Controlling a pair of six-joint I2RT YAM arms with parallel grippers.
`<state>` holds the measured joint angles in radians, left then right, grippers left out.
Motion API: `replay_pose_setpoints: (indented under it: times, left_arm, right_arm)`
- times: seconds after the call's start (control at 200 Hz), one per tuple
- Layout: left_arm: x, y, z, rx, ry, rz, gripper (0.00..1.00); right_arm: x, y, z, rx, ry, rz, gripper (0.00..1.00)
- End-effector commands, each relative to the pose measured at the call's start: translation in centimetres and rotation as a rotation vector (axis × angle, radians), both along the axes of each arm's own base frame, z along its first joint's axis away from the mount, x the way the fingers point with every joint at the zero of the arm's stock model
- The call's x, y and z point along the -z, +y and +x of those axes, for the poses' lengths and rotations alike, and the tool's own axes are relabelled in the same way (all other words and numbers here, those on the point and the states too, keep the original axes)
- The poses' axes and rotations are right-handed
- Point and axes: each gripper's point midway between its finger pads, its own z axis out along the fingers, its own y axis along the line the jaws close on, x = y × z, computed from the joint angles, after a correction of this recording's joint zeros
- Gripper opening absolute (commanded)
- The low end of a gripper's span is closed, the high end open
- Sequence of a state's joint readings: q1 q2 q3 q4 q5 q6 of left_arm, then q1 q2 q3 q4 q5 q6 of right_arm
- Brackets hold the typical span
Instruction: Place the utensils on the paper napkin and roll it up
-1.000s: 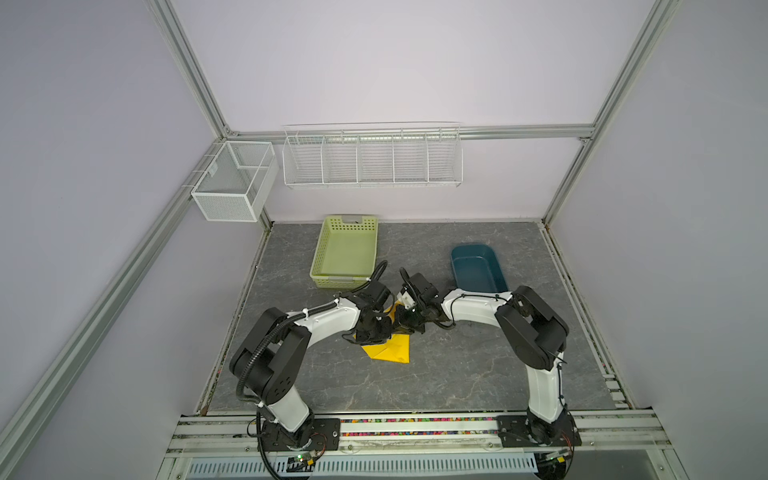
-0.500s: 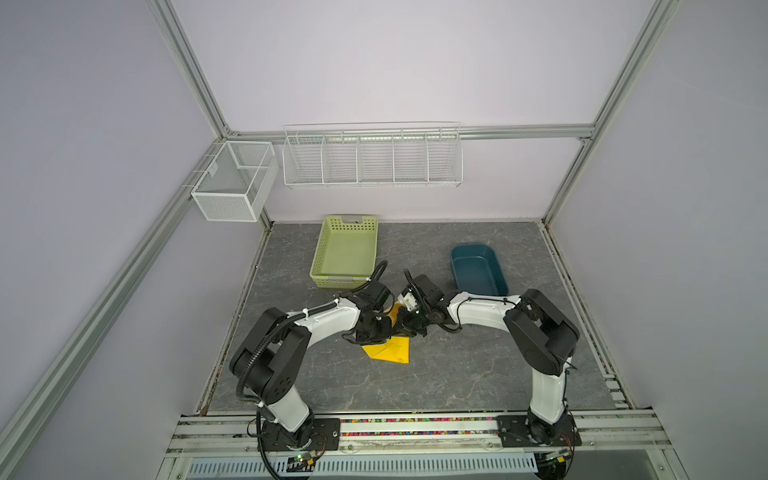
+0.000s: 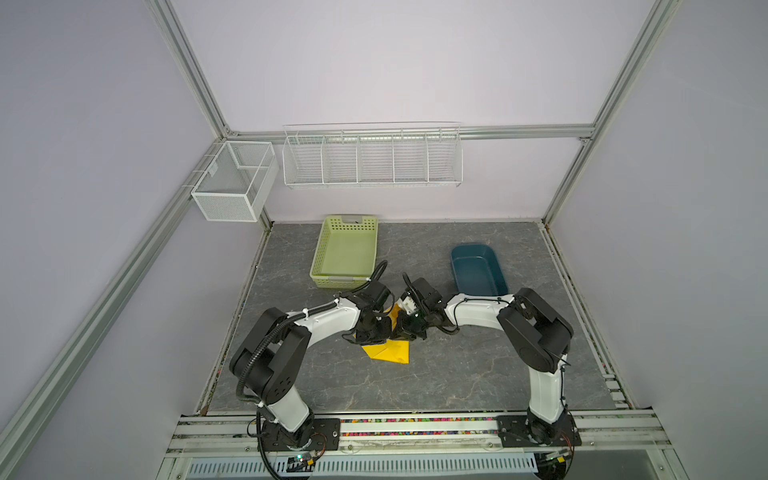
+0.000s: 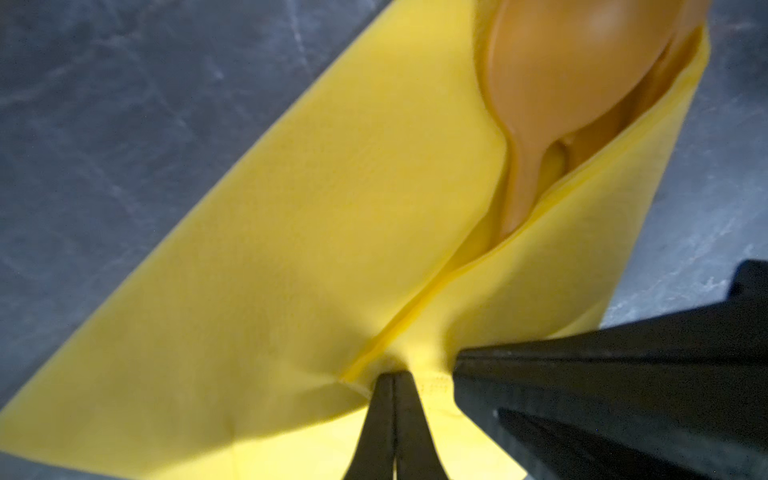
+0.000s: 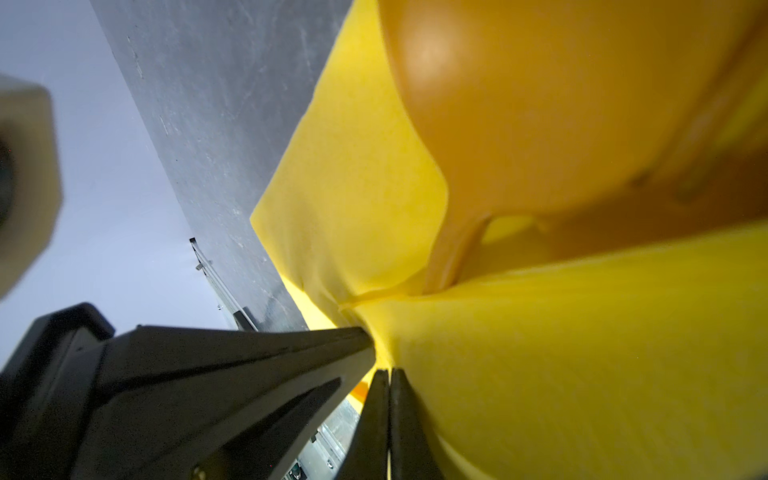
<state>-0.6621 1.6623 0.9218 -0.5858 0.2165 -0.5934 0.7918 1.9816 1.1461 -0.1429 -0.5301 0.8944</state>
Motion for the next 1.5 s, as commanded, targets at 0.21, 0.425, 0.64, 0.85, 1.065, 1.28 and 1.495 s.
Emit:
replay_pose_setpoints:
  times: [0.21,0.425,0.64,0.85,1.065,1.28,1.495]
  left_arm:
    - [-1.0,1.2,-0.4,-0.025,0.007,0.044,0.01]
    - [-4.0,-0.6,-0.8,-0.044,-0.014,-0.104,0.05]
    - [-4.1,-2.5,-2.4,-0.062,0.058,-0.253,0.05]
    - [-2.2,-2.8,-4.0,-0.038,0.126,-0.254,0.05]
    - [-0.9,-3.1,-4.3,-0.033,0.153,-0.27,0.05]
    - [1.5,-1.3,-5.0,-0.039,0.182,-0.156,0.05]
    - [2.4,0.2,-5.5,-0.029,0.184,-0.076,0.05]
  right_arm:
    - [3.3,-2.4,-1.2,-0.014,0.049,-0.164,0.07]
    - [3.3,-2.4,-1.3,-0.017,0.052,-0.164,0.07]
    - [3.1,-2.2,-1.1,-0.011,0.049,-0.156,0.07]
    - [3.0,-2.1,-1.0,-0.014,0.046,-0.156,0.07]
    - [2.9,-2.0,-1.1,-0.014,0.043,-0.153,0.06]
    - [2.9,-2.1,-1.2,-0.014,0.046,-0.156,0.07]
    - [2.9,-2.1,-1.2,-0.017,0.047,-0.156,0.07]
